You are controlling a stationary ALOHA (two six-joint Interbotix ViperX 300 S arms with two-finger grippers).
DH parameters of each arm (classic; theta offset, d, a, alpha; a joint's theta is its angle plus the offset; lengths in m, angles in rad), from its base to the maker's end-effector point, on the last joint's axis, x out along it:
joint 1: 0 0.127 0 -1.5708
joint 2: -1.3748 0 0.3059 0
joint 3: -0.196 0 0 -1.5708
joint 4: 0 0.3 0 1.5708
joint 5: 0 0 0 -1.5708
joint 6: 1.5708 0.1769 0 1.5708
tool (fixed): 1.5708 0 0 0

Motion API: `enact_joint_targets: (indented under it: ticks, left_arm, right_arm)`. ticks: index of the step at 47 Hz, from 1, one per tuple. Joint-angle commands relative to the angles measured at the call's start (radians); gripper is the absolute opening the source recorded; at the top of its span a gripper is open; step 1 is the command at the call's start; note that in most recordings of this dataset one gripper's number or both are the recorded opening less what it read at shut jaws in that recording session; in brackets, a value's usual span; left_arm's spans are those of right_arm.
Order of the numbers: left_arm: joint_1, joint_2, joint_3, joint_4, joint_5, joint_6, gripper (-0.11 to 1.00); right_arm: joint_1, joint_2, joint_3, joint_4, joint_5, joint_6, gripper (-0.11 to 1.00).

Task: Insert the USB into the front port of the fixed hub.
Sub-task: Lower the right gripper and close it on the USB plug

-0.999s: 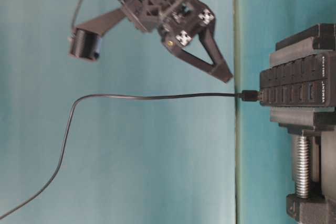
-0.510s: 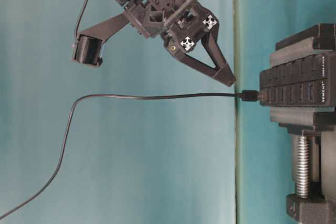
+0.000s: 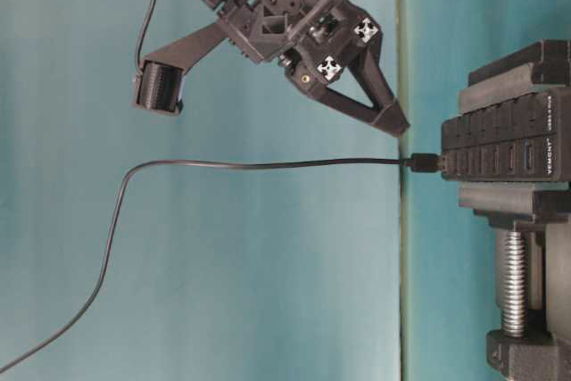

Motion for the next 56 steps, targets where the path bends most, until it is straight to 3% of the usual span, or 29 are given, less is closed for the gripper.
enact_joint_targets:
  ticks: [1,5,7,14,56]
  left_arm:
    - [-0.002,0.005,-0.015,0.002,-0.005,0.002,0.0]
    - [-0.002,0.005,-0.014,0.002,-0.005,0.002,0.0]
    - [-0.002,0.005,-0.011,0.002,-0.005,0.002,0.0]
    - [-0.002,0.005,-0.014,0.002,-0.005,0.0,0.0]
    - [-0.002,0.005,-0.014,0.002,-0.005,0.0,0.0]
  right_arm:
    - [0.003,-0.011,-0.031,0.0,-0.003,-0.008,0.59]
    - [0.003,-0.006,-0.038,0.0,-0.003,-0.008,0.79]
    - [0.003,-0.002,-0.041,0.0,-0.003,-0.008,0.82]
    - [0.006,0.018,-0.061,0.0,-0.005,-0.012,0.76]
    - [0.014,0.06,-0.095,0.0,-0.003,-0.012,0.66]
